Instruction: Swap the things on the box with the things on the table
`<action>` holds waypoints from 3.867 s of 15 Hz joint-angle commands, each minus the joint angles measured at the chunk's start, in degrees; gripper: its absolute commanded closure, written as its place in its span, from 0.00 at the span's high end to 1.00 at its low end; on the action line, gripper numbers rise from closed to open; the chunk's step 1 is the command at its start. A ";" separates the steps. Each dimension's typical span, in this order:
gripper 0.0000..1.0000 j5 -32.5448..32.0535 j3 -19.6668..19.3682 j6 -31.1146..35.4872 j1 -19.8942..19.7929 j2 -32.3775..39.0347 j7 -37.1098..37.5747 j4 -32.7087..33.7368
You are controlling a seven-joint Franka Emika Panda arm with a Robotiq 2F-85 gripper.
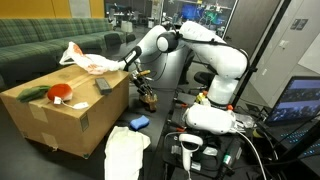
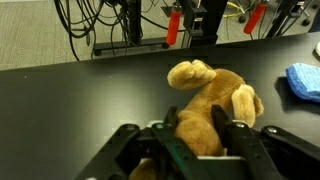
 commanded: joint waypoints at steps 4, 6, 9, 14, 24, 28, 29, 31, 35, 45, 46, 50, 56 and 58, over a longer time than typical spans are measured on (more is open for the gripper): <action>0.00 0.44 -0.28 -0.56 -1.12 -1.32 -0.12 3.26; 0.01 0.90 -0.23 0.77 -1.50 -2.47 0.90 2.31; 0.02 1.83 -0.71 4.16 -2.01 -5.45 3.26 -0.71; 0.02 4.14 -2.31 14.82 -2.53 -15.61 9.93 -12.26; 0.02 6.70 -7.44 37.48 1.81 -42.59 23.41 -36.58; 0.02 4.25 -7.68 48.41 6.19 -54.33 27.60 -46.99; 0.02 3.36 -7.56 50.89 7.53 -57.27 28.85 -49.62; 0.02 0.81 -7.17 54.92 9.98 -62.94 31.91 -54.03; 0.02 -5.19 -5.14 62.51 13.13 -71.89 37.60 -59.94; 0.02 -19.86 6.42 71.13 14.42 -77.30 49.34 -59.12; 0.02 -19.82 6.91 70.77 14.51 -73.23 47.91 -53.96; 0.02 -20.61 8.77 67.18 17.75 -64.27 41.15 -42.20; 0.02 -24.71 7.40 53.96 24.11 -50.09 30.20 -25.52; 0.02 -25.07 7.05 49.64 25.98 -48.41 26.10 -23.35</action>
